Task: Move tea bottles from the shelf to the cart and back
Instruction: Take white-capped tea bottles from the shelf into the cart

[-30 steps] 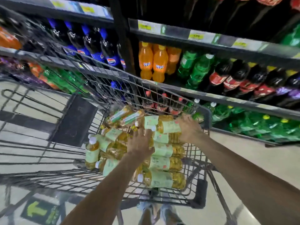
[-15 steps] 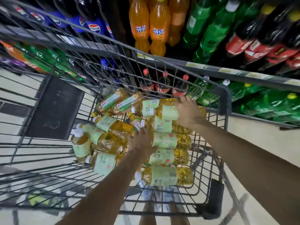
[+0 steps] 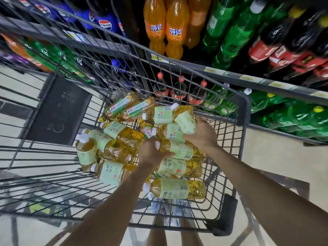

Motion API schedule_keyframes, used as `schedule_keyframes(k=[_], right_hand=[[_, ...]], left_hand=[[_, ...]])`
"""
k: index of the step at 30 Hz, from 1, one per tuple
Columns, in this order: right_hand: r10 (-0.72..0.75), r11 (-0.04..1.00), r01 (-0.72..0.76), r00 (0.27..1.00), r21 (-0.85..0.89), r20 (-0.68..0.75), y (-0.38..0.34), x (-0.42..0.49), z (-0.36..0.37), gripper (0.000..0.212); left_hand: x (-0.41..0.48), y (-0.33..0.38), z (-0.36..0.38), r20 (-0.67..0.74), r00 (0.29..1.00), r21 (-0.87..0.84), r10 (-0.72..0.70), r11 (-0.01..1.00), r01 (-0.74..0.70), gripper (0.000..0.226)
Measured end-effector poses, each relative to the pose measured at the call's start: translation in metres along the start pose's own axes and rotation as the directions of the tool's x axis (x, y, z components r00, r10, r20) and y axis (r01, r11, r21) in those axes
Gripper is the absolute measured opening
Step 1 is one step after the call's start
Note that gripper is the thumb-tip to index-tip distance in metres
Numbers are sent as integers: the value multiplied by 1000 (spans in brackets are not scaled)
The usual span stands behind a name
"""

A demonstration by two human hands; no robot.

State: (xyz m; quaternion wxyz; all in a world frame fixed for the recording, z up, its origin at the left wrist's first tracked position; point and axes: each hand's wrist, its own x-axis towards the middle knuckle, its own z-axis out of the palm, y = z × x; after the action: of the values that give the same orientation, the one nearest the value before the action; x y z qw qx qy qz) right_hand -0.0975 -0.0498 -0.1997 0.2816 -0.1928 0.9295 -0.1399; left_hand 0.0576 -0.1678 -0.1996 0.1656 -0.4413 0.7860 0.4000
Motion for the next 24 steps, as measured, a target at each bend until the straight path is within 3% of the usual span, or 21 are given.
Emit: schedule_keyframes(k=[6, 10, 14, 19, 24], right_hand=[[-29, 999, 29, 1000, 42, -8, 6, -5, 3, 66], [-15, 996, 15, 1000, 85, 6, 9, -10, 6, 65], [10, 994, -11, 1000, 111, 9, 13, -16, 8, 70], [20, 993, -20, 1000, 120, 0, 14, -24, 17, 78], [40, 984, -41, 999, 176, 7, 17, -27, 19, 75]], left_hand=[[-10, 12, 12, -13, 989, -408, -148, 904, 130, 80], [-16, 18, 16, -44, 970, -516, -239, 837, 183, 76], [-25, 19, 20, -65, 941, -680, -331, 705, 201, 84], [-30, 36, 39, -128, 878, -720, -461, 652, 237, 87], [-23, 50, 48, -88, 856, -698, -510, 645, 312, 95]])
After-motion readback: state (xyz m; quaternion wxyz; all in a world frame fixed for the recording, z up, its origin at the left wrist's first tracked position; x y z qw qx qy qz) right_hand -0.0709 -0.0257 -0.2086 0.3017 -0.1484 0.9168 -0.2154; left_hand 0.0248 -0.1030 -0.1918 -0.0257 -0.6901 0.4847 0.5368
